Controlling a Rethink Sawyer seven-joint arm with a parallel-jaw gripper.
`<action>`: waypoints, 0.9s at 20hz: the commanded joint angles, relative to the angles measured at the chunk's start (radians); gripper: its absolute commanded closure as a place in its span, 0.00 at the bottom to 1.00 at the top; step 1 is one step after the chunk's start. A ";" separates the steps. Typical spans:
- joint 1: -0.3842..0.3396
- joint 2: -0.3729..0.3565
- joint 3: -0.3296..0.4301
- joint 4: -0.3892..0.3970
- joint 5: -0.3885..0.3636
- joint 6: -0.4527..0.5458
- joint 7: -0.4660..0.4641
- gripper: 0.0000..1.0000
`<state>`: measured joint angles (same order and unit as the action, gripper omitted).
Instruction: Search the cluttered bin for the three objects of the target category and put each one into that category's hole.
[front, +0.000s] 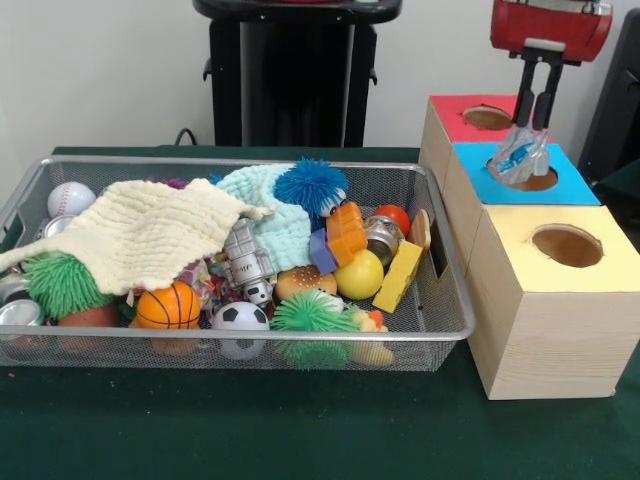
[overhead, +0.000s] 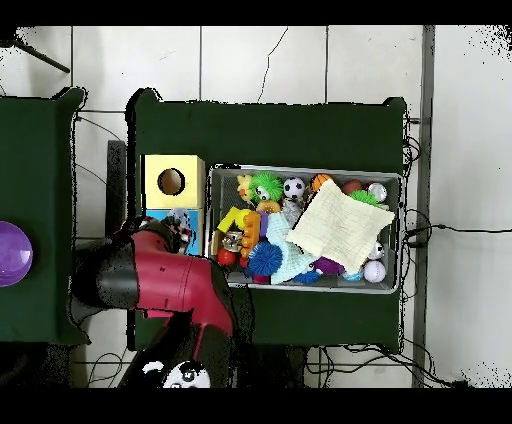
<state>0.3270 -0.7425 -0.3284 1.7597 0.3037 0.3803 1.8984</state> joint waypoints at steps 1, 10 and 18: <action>0.034 0.058 0.025 0.108 0.068 -0.021 0.329 1.00; 0.031 0.100 0.049 0.142 0.118 -0.104 0.331 1.00; 0.027 0.126 0.070 0.170 0.140 -0.176 0.315 1.00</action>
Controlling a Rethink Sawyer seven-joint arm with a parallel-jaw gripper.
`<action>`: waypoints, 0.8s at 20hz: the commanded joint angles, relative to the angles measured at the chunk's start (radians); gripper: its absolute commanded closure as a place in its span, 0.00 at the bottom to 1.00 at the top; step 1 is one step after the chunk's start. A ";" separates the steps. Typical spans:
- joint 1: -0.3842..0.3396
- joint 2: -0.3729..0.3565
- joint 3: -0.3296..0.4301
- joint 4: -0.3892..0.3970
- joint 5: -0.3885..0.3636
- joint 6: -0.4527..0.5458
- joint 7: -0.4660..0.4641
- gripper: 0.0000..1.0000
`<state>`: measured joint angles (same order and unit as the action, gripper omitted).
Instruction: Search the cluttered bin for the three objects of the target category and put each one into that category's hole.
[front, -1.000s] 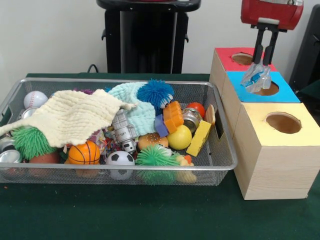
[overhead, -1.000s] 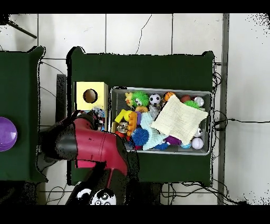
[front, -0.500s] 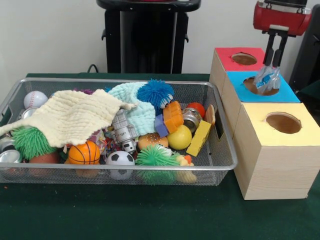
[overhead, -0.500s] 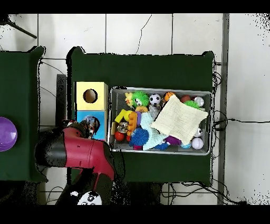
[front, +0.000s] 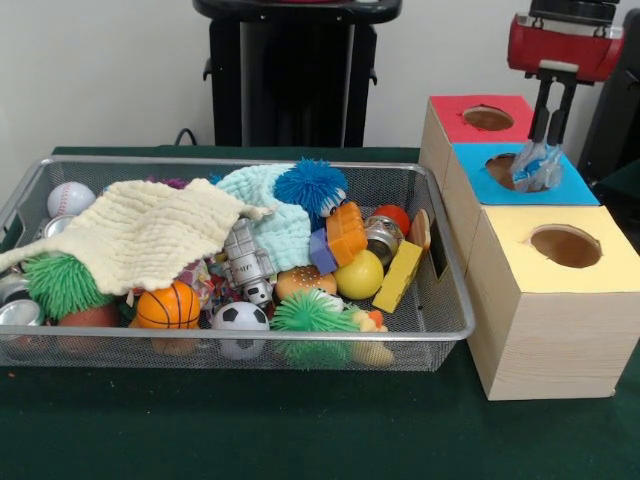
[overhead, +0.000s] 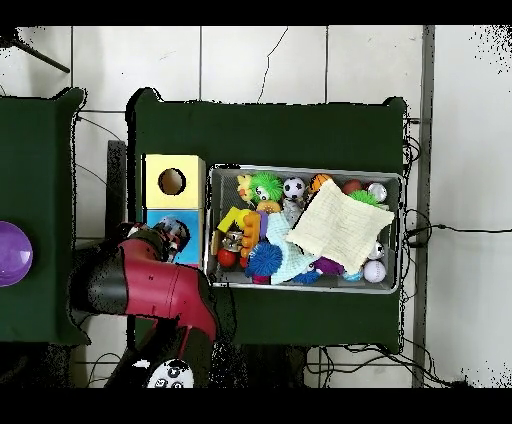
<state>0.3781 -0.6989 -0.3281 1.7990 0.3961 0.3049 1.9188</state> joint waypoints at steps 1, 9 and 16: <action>-0.024 0.087 0.074 0.136 0.051 -0.106 0.294 1.00; 0.005 0.094 0.039 0.131 0.085 -0.060 0.279 1.00; 0.050 0.110 -0.041 0.098 0.090 0.027 0.278 1.00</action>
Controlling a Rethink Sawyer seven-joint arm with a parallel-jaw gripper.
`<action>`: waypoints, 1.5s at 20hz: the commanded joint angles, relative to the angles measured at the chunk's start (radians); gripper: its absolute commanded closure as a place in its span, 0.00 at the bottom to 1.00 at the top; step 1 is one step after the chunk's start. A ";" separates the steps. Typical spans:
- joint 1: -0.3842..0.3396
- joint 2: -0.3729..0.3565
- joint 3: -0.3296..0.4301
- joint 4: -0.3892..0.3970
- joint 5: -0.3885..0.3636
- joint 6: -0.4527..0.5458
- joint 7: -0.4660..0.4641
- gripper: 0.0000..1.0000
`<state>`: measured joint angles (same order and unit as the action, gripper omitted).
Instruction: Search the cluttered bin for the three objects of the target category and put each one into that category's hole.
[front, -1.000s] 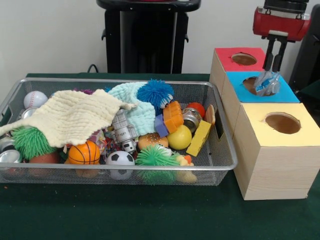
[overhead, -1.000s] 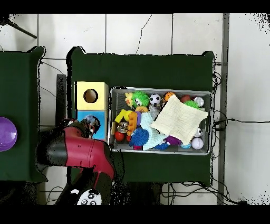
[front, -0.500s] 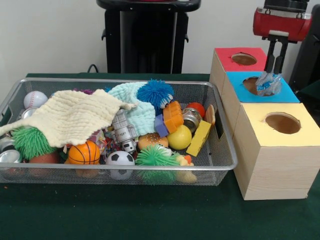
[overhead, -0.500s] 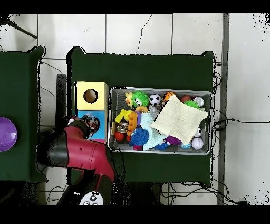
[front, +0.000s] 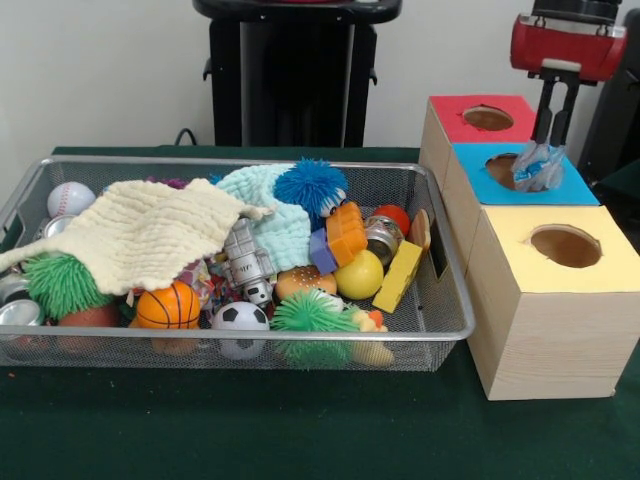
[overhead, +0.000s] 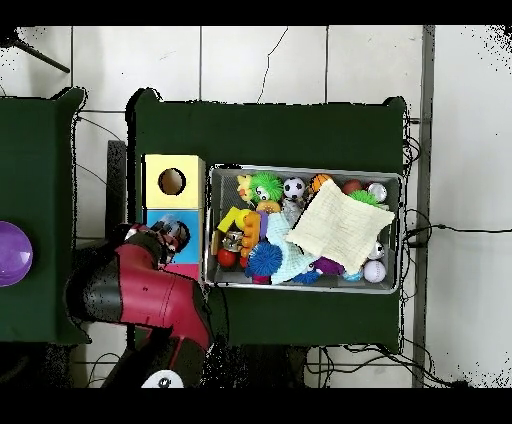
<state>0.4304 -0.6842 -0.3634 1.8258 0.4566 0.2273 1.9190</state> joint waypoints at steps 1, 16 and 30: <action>-0.005 0.093 -0.005 0.073 0.030 0.105 0.274 1.00; -0.011 0.068 -0.035 0.067 0.017 0.147 0.250 0.00; -0.130 0.009 -0.065 -0.070 -0.065 0.302 0.089 0.00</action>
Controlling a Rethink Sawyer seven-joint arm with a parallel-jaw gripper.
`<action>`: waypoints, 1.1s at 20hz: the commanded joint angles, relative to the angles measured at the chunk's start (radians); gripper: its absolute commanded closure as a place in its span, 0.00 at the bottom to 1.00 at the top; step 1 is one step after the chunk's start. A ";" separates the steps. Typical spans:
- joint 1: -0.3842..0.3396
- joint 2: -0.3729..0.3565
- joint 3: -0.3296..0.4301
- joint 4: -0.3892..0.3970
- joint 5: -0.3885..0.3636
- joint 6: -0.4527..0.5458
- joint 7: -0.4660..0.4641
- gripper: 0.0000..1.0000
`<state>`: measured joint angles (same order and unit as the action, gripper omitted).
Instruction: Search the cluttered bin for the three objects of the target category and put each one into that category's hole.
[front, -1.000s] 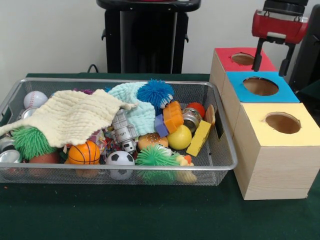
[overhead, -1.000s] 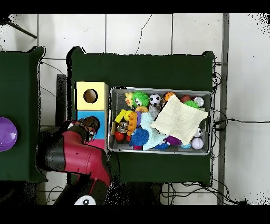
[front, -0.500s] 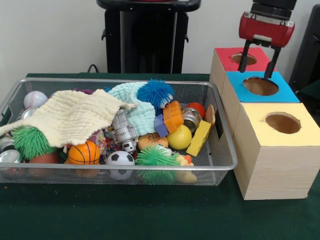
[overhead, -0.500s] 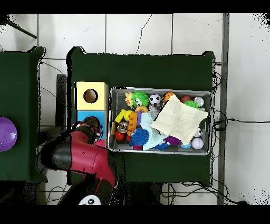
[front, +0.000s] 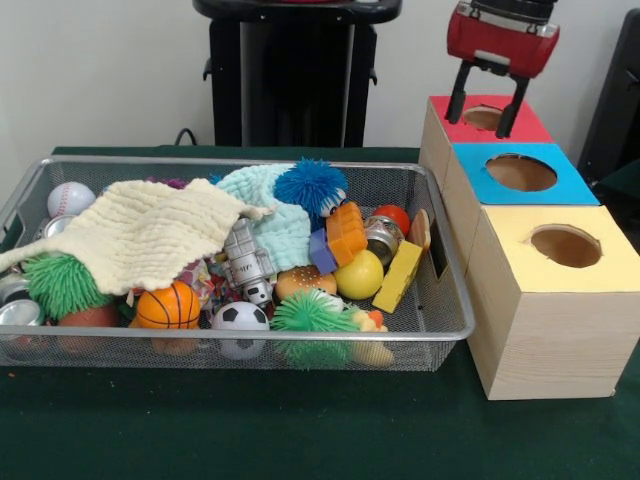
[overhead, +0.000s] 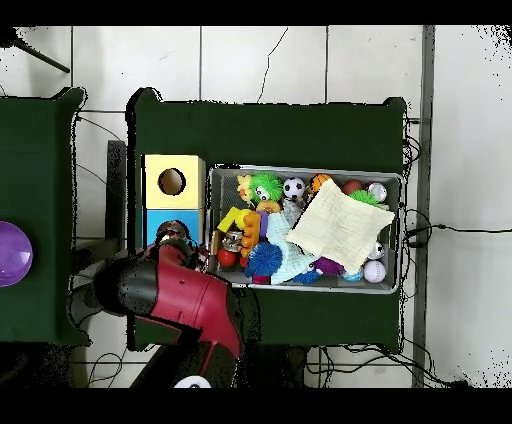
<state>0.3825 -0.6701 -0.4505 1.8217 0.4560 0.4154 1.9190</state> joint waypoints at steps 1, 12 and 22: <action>-0.088 -0.003 0.025 -0.070 -0.069 0.106 0.083 0.00; -0.257 0.060 0.146 -0.114 -0.164 -0.022 -0.012 0.00; -0.326 0.084 0.173 -0.129 -0.272 -0.063 -0.001 0.00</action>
<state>0.0888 -0.6361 -0.3964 1.7260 0.2654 0.3931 1.9190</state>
